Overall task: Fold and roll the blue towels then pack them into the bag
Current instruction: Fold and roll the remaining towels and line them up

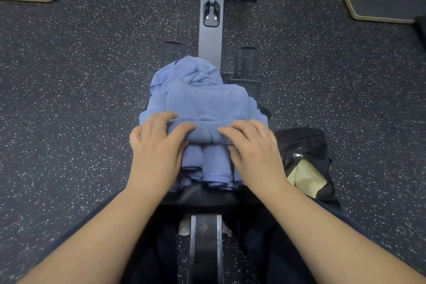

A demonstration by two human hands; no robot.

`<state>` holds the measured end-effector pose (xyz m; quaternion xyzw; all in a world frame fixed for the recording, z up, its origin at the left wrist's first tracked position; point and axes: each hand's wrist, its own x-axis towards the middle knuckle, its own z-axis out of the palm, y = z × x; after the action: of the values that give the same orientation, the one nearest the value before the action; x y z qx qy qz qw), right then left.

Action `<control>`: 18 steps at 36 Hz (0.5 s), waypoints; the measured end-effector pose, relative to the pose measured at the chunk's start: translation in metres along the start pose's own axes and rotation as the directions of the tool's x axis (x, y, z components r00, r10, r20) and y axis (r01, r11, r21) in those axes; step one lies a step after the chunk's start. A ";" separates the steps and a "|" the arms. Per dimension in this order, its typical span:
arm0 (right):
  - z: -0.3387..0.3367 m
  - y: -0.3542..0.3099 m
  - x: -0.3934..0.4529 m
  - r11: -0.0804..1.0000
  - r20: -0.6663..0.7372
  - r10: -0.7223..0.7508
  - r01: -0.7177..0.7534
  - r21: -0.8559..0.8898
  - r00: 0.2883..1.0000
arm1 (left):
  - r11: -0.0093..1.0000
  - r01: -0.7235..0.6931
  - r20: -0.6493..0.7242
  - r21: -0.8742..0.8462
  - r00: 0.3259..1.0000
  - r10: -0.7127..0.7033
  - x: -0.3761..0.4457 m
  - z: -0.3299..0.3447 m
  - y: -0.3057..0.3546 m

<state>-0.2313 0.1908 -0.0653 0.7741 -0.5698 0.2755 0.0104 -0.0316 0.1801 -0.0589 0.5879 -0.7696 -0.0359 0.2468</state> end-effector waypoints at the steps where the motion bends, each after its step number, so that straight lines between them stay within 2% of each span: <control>1: 0.000 0.001 0.000 1.000 0.002 0.002 -0.002 0.007 1.000 | 1.000 -0.020 -0.020 0.003 1.000 0.021 0.001 0.000 0.000; 6: 0.000 0.009 0.006 0.997 0.014 -0.022 0.021 0.079 1.000 | 0.993 -0.108 -0.032 0.049 0.993 0.110 0.005 0.001 0.001; 11: -0.001 0.012 0.010 0.991 0.051 -0.028 0.021 0.131 0.998 | 0.998 -0.054 0.019 -0.013 0.998 0.054 0.006 0.000 -0.002; 18: 0.001 0.009 0.012 0.989 0.008 0.012 -0.013 0.148 1.000 | 0.999 -0.038 0.076 -0.024 0.996 0.040 0.004 0.008 -0.006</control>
<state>-0.2368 0.1769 -0.0640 0.7703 -0.5526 0.3143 -0.0508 -0.0306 0.1726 -0.0659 0.5682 -0.7892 -0.0624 0.2246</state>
